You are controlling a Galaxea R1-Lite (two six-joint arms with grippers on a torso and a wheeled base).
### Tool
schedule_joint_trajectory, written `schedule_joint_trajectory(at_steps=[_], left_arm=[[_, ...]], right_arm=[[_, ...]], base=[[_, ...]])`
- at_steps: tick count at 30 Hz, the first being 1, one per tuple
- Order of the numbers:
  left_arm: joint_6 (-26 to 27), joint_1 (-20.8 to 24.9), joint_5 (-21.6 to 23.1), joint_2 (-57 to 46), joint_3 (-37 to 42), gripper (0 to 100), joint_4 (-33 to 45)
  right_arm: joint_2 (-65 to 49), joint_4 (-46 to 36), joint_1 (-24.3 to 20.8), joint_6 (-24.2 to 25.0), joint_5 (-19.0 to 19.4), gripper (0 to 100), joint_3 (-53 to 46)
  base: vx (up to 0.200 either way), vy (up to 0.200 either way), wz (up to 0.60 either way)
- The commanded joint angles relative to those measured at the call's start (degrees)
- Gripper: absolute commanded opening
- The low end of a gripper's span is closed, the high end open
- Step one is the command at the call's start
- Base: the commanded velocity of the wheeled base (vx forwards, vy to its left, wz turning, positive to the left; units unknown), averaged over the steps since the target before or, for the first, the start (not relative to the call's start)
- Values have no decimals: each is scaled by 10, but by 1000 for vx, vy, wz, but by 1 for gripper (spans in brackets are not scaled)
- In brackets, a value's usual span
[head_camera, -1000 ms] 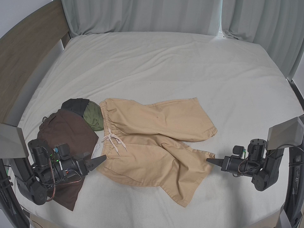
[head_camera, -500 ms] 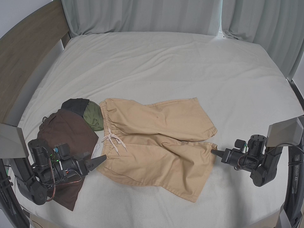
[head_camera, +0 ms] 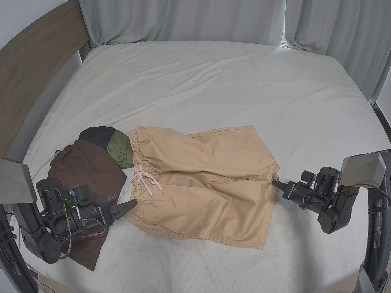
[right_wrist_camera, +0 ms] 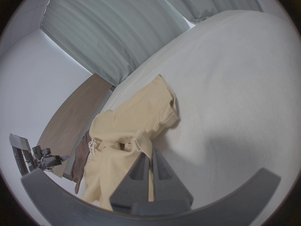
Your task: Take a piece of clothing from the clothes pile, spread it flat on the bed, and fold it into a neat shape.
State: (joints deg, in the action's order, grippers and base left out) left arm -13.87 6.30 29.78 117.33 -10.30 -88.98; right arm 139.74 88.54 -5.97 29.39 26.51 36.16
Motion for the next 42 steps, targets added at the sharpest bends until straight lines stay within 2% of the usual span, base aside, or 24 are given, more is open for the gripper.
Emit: schedule_joint_trajectory(at_steps=[1, 16, 17, 27, 28, 30, 31, 38, 40, 42], left_arm=[[0, 1, 0, 1, 0, 100, -1], [0, 1, 0, 11, 0, 100, -1], [0, 1, 0, 11, 0, 100, -1], [0, 1, 0, 11, -1, 100, -1], [1, 1, 0, 11, 2, 100, -1], [2, 1, 3, 9, 5, 100, -1], [2, 1, 11, 7, 7, 100, -1], [-2, -2, 35, 9, 1, 100, -1], [-4, -2, 40, 11, 0, 100, -1], [-4, -2, 40, 11, -3, 100, -1]], right_arm=[[21, 1, 0, 1, -15, 0, 35], [21, 1, -1, 2, -16, 0, 49], [21, 2, -3, 2, -16, 100, 46], [-3, 1, 1, -4, -16, 100, 15], [-31, 0, 11, -33, -6, 100, -16], [-39, 1, 11, -43, 1, 100, -24], [-58, 0, 12, -55, 20, 100, -40], [-122, 0, 8, -59, 65, 100, -97], [-150, -1, 4, -63, 90, 100, -123], [-163, -1, -1, -66, 96, 100, -134]], base=[[0, 0, 0], [0, 0, 0], [0, 0, 0], [0, 0, 0], [0, 0, 0], [0, 0, 0], [0, 0, 0], [0, 0, 0], [0, 0, 0], [0, 0, 0]])
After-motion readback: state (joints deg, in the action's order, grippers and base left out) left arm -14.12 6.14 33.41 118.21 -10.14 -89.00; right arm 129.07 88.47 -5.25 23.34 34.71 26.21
